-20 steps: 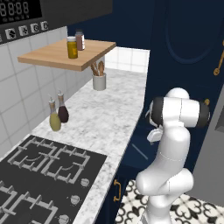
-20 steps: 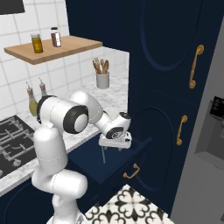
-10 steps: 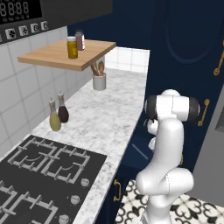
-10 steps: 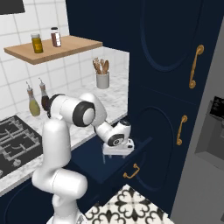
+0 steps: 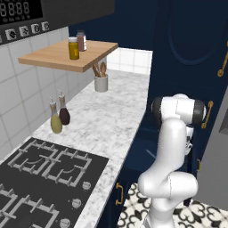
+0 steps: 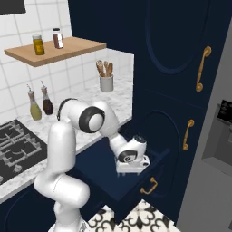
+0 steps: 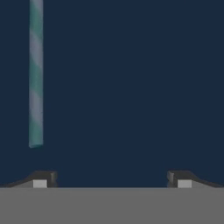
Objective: Take a straw from the drawer in front and place it inside the glass cup on the dining counter.
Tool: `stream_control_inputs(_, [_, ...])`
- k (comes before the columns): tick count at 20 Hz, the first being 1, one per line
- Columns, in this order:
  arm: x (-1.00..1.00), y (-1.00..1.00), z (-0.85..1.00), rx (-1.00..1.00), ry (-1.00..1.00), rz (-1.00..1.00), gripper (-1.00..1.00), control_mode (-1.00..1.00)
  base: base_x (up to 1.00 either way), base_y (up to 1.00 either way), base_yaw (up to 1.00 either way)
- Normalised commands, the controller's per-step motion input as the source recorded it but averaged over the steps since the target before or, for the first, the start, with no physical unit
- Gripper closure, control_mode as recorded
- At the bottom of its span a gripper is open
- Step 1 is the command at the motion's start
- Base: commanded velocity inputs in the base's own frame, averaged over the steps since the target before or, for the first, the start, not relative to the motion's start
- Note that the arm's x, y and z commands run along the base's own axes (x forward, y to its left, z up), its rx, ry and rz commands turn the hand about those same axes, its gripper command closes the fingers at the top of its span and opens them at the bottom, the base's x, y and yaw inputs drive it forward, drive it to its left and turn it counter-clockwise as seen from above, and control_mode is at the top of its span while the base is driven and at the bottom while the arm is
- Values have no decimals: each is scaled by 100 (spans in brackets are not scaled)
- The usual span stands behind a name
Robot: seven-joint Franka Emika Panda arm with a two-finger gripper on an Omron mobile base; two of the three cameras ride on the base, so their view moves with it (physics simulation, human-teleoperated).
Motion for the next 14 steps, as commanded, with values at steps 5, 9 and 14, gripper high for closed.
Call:
stream_control_inputs(5, [-60, -65, 0, -1, 0, 0, -100, -100, 0, 0, 0])
stream_control_inputs(9, [-43, -54, 10, -2, 0, 0, -100, -100, 0, 0, 0])
stream_control_inputs(14, [15, -5, 45, -12, -13, -2, -100, -100, 0, 0, 0])
